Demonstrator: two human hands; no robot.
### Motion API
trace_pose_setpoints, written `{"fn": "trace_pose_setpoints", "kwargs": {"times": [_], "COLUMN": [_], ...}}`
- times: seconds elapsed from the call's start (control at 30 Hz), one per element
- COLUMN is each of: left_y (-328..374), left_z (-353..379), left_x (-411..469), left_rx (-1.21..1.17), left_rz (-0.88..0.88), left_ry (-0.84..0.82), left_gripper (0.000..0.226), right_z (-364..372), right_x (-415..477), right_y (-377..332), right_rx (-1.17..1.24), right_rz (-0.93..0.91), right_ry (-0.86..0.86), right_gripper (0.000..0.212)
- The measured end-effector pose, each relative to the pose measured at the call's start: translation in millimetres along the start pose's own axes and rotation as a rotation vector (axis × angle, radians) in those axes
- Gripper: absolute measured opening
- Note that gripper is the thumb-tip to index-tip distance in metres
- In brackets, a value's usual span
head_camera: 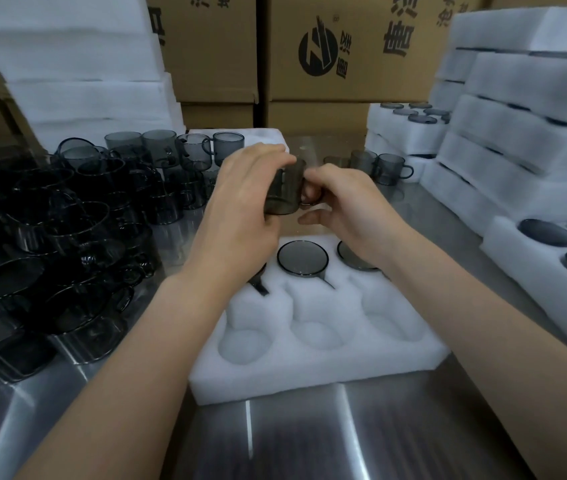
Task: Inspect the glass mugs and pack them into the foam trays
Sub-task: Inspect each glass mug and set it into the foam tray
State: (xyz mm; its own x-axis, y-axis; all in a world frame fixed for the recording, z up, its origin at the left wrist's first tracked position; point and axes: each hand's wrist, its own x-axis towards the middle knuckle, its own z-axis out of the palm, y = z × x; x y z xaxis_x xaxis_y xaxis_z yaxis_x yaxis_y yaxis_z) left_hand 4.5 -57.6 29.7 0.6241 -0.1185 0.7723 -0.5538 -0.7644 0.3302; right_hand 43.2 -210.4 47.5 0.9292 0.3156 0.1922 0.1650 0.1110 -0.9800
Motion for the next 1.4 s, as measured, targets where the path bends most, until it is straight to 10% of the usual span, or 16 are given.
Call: {"fn": "trace_pose_setpoints", "kwargs": {"times": [0.9, 1.4], "left_y": [12, 7], "left_z": [-5, -4], "left_x": [0, 1], "left_rx": [-0.393, -0.241], "left_rz": [-0.301, -0.016], "left_ry": [0.172, 0.085], "left_gripper": [0.055, 0.05], "right_z": [-9, -9], "right_x": [-1, -3], "right_y": [0, -7], "right_rx": [0.265, 0.227], "right_rz": [-0.195, 0.078], "right_ry": [-0.224, -0.197], "right_gripper": [0.025, 0.039]}}
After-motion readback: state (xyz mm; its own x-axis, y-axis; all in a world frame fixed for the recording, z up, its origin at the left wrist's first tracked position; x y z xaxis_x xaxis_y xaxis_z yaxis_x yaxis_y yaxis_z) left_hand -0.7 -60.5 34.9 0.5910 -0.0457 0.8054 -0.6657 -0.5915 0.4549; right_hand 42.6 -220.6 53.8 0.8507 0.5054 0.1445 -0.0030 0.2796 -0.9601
